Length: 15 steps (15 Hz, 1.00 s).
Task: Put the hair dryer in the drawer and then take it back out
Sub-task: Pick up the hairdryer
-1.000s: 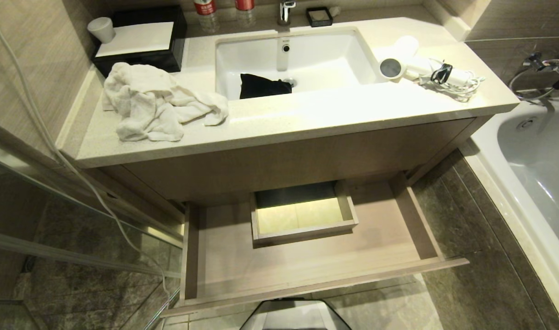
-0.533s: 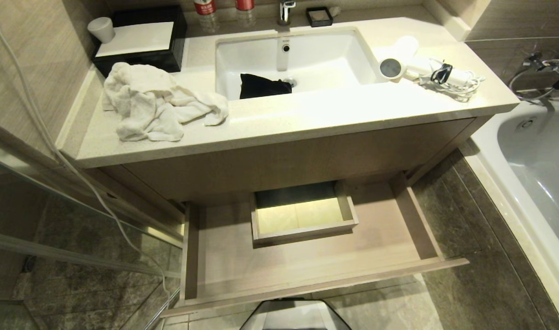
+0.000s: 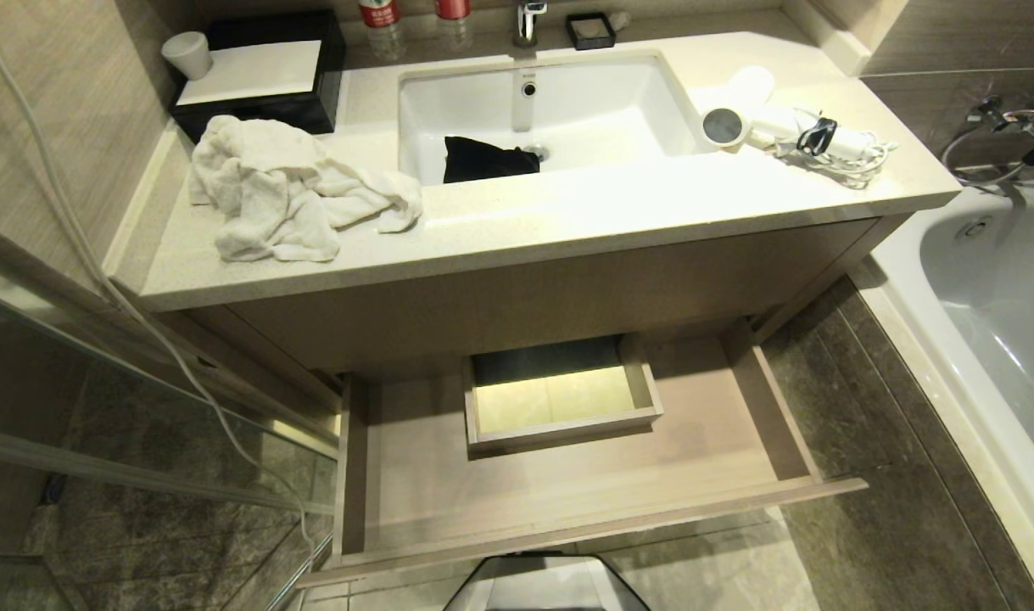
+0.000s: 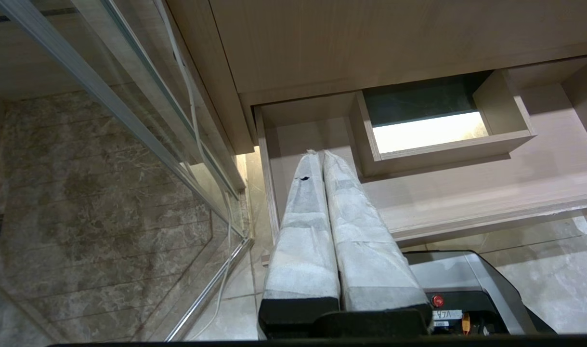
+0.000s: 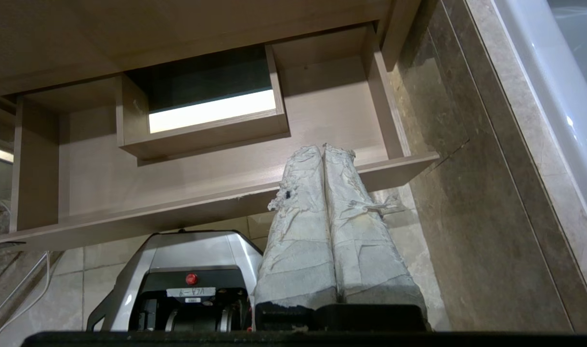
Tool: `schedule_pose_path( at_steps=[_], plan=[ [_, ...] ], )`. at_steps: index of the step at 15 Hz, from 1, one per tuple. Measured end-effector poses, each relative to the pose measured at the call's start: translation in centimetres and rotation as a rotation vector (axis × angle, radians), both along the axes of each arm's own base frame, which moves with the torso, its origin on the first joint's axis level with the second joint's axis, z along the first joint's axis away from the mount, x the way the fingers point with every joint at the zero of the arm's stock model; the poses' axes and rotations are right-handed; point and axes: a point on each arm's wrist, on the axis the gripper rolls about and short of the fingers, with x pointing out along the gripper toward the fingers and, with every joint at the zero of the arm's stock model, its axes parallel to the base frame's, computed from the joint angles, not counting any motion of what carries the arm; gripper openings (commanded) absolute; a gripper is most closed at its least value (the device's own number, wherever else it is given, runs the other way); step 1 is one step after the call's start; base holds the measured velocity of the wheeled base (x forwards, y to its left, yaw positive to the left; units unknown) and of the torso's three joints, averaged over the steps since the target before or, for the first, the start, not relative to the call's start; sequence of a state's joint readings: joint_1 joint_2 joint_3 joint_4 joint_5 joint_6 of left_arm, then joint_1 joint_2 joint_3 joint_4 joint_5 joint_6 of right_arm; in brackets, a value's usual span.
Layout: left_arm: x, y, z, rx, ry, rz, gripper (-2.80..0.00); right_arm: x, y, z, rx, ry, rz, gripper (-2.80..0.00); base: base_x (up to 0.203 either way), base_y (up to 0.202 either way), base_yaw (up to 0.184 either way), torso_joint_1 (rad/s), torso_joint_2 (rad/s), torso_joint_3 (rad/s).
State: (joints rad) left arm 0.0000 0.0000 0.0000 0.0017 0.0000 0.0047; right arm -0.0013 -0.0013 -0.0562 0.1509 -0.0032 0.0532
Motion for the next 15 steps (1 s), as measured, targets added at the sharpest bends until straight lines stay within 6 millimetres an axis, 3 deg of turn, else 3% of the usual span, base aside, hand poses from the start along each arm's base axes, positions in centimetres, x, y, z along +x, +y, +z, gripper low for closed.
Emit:
schedule_pose_path(
  at_steps=[15],
  plan=[
    [0.00, 0.00, 0.00, 0.000, 0.000, 0.000, -2.80, 0.00, 0.00, 0.00, 0.000, 0.000, 0.000, -2.80, 0.000, 0.000, 0.000, 0.000, 0.00, 0.000]
  ],
)
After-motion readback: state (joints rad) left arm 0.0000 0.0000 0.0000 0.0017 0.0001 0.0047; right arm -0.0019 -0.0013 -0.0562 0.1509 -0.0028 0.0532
